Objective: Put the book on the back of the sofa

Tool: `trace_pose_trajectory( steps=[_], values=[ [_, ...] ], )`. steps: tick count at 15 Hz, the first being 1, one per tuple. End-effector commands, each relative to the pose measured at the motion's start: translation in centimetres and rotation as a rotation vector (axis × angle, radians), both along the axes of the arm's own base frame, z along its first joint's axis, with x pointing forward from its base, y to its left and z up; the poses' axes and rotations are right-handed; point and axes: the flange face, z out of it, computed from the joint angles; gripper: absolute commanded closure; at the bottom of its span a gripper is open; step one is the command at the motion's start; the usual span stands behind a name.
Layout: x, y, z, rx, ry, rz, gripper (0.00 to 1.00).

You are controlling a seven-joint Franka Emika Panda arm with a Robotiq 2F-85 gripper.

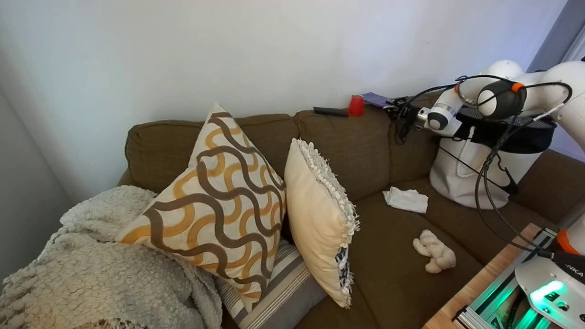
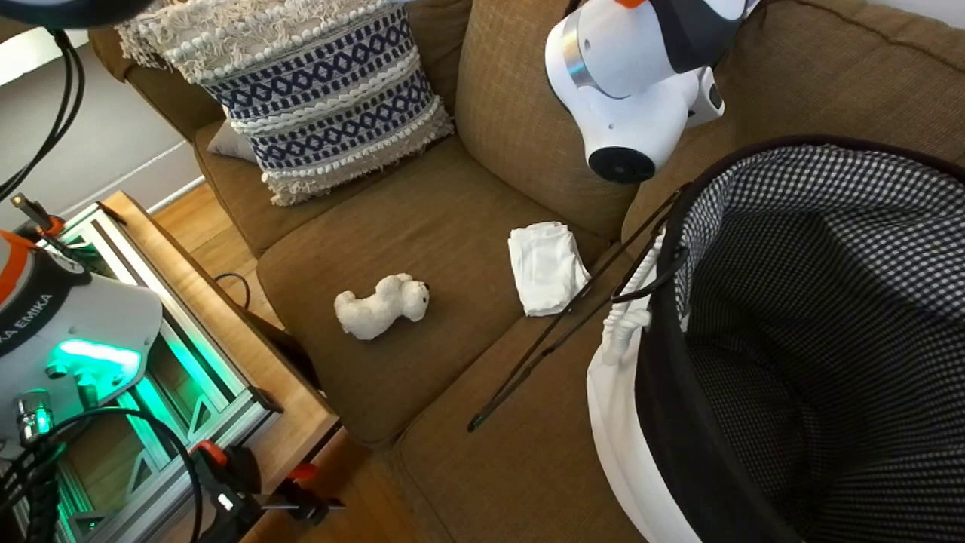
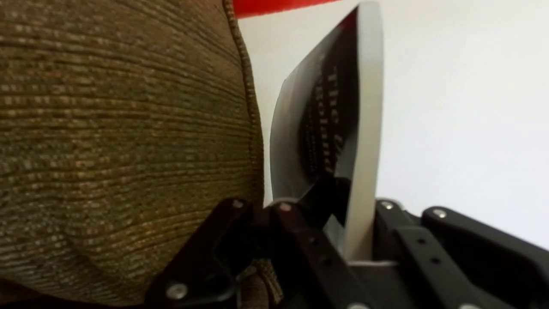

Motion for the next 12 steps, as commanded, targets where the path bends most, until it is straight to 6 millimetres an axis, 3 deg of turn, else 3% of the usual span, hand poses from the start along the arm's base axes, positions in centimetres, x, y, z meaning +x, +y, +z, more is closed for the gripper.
trace_pose_trajectory(
  steps=[1,4,5,6,8,9,10,12],
  values=[
    [1.8,-1.2,-0.9,0.039,0.012,0.019,0.96],
    [3.2,-0.4,-1.2,0.051,0.039,0.031,0.96],
    [3.5,-0.2,-1.3,0.052,0.045,0.036,0.87],
    [4.0,0.3,-1.0,0.05,0.048,0.046,0.96],
    [4.6,0.9,-0.8,0.042,0.057,0.048,0.96],
    [4.8,1.3,-0.7,0.037,0.067,0.051,0.6],
    [4.9,1.5,-0.7,0.029,0.077,0.051,0.59],
    [4.7,1.1,-0.6,-0.02,0.109,0.009,0.46]
  ],
)
